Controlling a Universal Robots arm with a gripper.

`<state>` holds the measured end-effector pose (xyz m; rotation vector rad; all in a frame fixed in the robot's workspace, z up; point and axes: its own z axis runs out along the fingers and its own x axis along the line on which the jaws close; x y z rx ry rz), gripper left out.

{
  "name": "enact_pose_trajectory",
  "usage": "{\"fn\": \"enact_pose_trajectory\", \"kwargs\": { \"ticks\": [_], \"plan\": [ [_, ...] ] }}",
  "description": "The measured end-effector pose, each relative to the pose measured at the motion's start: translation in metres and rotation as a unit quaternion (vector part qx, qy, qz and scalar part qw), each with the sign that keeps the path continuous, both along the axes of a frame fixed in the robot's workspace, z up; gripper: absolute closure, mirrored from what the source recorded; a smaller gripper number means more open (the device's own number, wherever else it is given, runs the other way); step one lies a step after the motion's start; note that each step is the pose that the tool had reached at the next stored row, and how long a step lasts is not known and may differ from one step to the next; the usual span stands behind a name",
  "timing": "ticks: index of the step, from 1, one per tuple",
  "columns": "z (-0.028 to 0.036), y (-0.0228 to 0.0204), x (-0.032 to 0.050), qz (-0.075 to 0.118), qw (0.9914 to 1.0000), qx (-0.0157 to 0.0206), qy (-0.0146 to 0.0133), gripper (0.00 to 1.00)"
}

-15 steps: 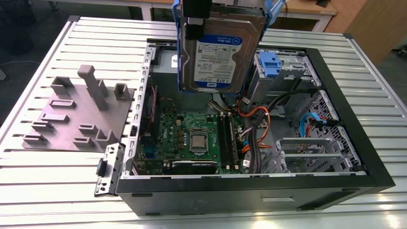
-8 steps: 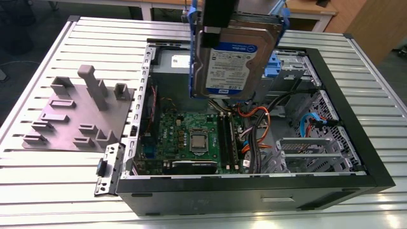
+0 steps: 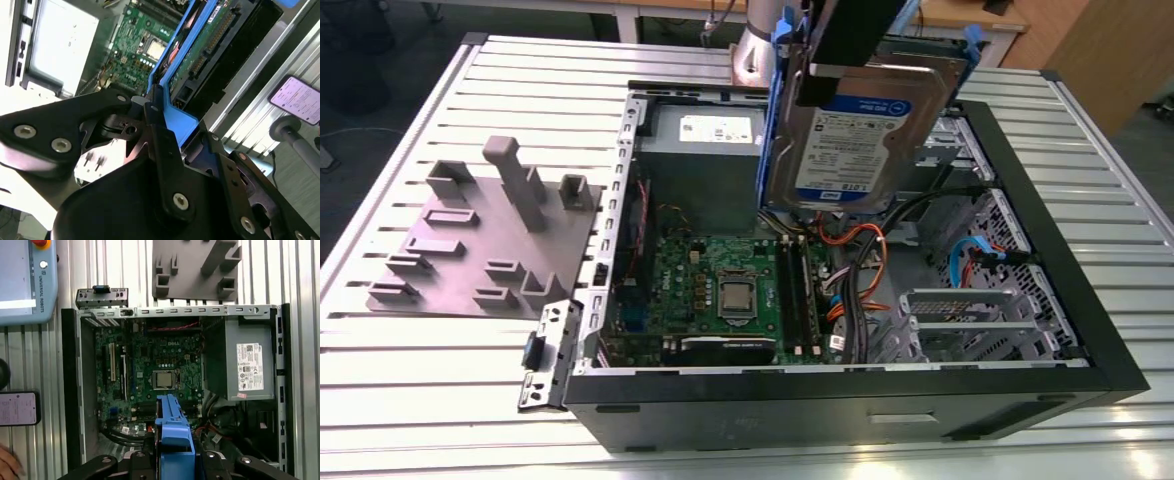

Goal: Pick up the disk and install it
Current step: 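Insert the disk into the insertion slot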

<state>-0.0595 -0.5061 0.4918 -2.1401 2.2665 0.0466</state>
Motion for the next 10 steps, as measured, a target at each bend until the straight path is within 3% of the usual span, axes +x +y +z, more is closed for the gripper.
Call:
{"fn": "enact_pose_trajectory", "kwargs": {
  "ticks": [3,10],
  "plan": [
    [-0.0008,-0.0038,0.0015,0.000,1.00000,-0.0003,0.0000,0.64],
    [-0.0045,-0.0273,0.0015,0.000,1.00000,-0.0003,0.0000,0.64]
  ]
}}
